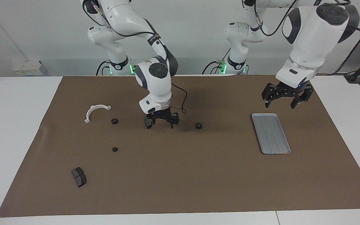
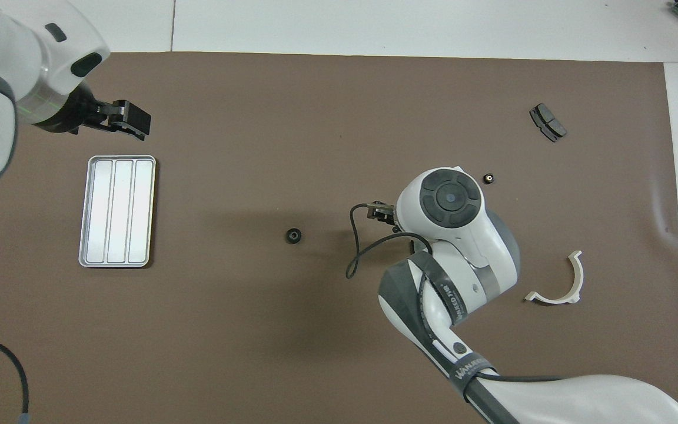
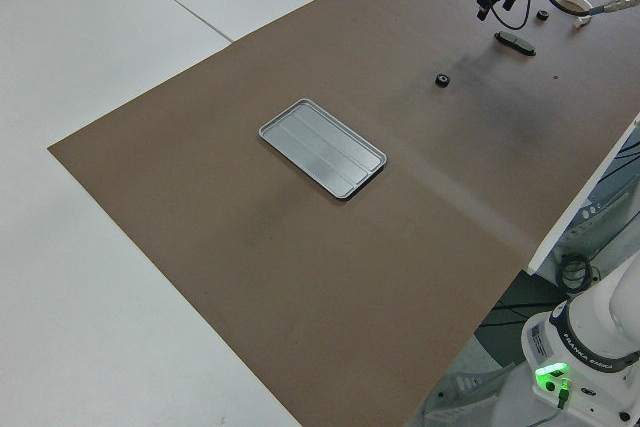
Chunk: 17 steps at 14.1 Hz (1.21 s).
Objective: Pick bearing gear from pile to tray
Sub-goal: 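Reach the left gripper toward the bearing while the right gripper withdraws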
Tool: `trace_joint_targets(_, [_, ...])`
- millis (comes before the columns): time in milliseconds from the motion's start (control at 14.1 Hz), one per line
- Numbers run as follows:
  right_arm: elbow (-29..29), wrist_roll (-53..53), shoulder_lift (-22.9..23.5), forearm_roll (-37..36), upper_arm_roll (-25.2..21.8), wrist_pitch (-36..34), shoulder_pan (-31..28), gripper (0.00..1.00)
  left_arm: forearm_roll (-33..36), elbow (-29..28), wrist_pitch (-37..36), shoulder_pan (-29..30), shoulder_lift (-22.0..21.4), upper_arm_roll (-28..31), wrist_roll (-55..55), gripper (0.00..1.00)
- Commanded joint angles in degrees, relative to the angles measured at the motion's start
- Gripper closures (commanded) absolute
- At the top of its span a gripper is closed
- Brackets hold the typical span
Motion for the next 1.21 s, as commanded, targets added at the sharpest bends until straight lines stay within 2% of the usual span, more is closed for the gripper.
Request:
trace_joint_targets(0, [-7.8, -11.0, -5.8, 2.5, 0.8, 0.8, -6.2, 0.00, -2.3, -1.2, 2.2, -1.9, 1.5, 0.5, -4.1, 0.00])
trace_joint_targets(213, [-11.6, -21.6, -7.4, 4.1, 0.7, 1.6, -11.7, 0.00, -8.1, -2.8, 3.3, -1.9, 2.8, 0.5, -4.2, 0.00])
trace_joint_targets(355, [-15.5, -28.0, -8.2, 4.9, 0.8, 6.3, -15.3, 0.00, -8.2, -4.6, 5.2, -4.0, 3.1, 0.5, -6.1, 0.00])
trace_joint_targets(497, [-16.8, -32.8, -8.3, 6.0, 0.8, 8.1, -17.9, 0.00, -8.1, -6.7, 8.4, -6.4, 4.1, 0.6, -9.1, 0.00])
trace_joint_targets(995, [-20.2, -39.6, -8.8, 6.4, 0.8, 8.9, -22.6, 0.00, -7.6, -15.3, 17.2, -13.8, 5.4, 0.8, -15.9, 0.01])
trace_joint_targets(1137, [-21.3, -40.0, -8.9, 8.1, 0.8, 9.2, -22.5, 0.07, -7.6, -17.8, 19.8, -15.0, 5.5, 0.8, -16.4, 0.05])
